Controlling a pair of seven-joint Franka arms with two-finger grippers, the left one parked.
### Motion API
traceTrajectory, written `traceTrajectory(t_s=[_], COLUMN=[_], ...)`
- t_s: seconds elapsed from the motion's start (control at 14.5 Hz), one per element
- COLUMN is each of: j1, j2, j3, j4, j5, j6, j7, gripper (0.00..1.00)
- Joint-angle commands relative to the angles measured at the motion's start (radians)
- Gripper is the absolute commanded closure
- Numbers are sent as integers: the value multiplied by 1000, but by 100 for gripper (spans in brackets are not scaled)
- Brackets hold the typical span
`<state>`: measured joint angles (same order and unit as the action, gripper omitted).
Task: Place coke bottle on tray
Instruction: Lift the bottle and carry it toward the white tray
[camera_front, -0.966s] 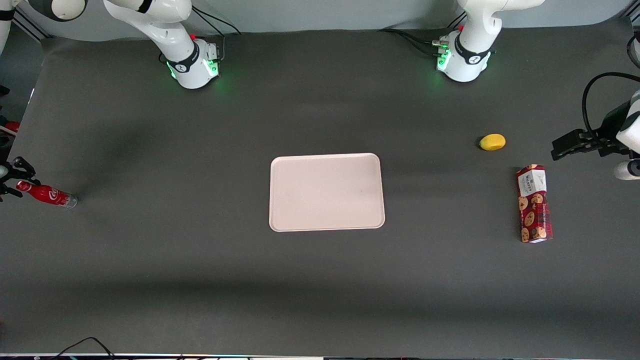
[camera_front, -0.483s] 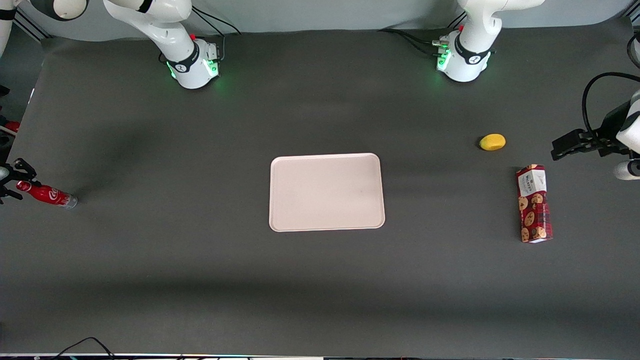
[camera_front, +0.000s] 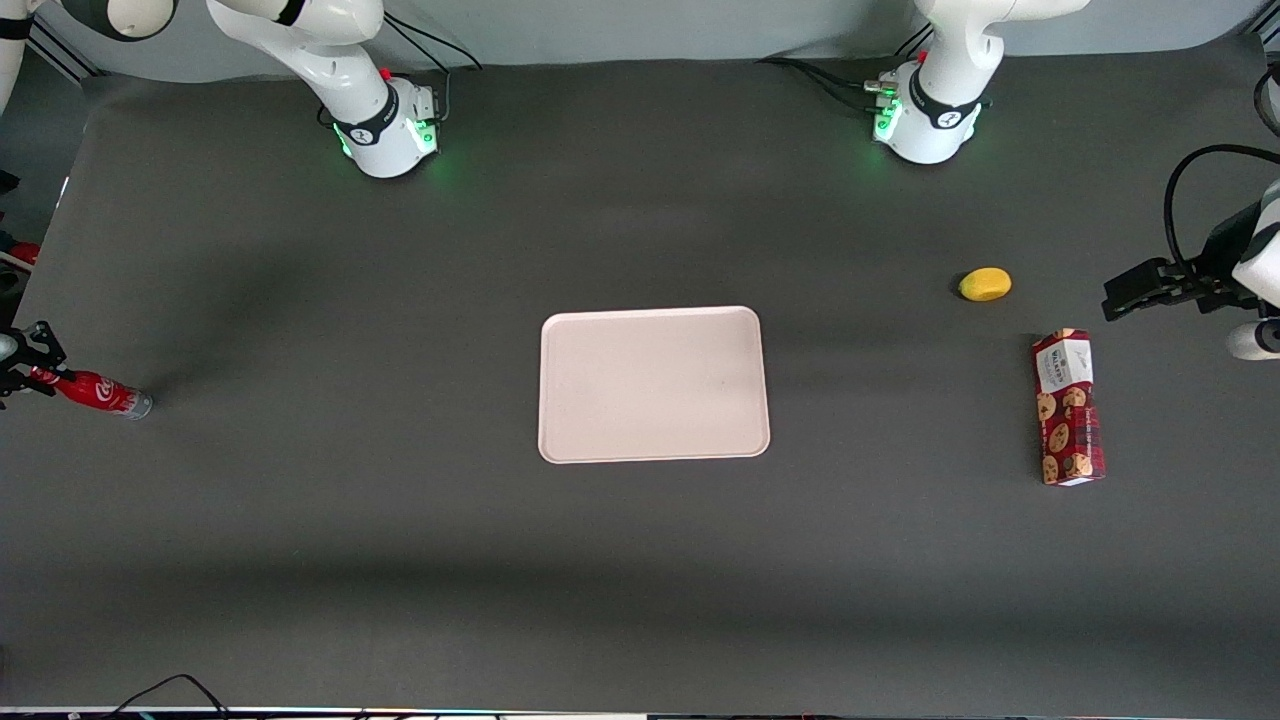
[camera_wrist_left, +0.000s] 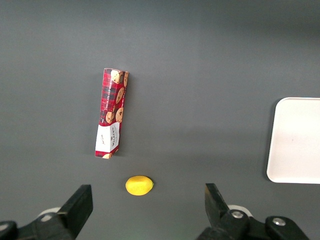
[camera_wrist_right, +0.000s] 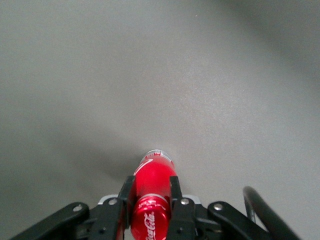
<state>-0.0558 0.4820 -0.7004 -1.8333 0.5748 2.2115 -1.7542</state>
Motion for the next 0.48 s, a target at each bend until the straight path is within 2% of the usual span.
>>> traceTrajectory(t_s=[0.0, 0.07, 0.21, 0.41], j1=[27, 31, 43, 80], j2=[-51, -63, -98, -196], j3=[-14, -19, -19, -13], j4=[-9, -7, 2, 49], j5=[17, 13, -41, -217], j6=[-18, -30, -67, -208], j7=[-22, -12, 53, 272], gripper=[97, 100, 100, 100])
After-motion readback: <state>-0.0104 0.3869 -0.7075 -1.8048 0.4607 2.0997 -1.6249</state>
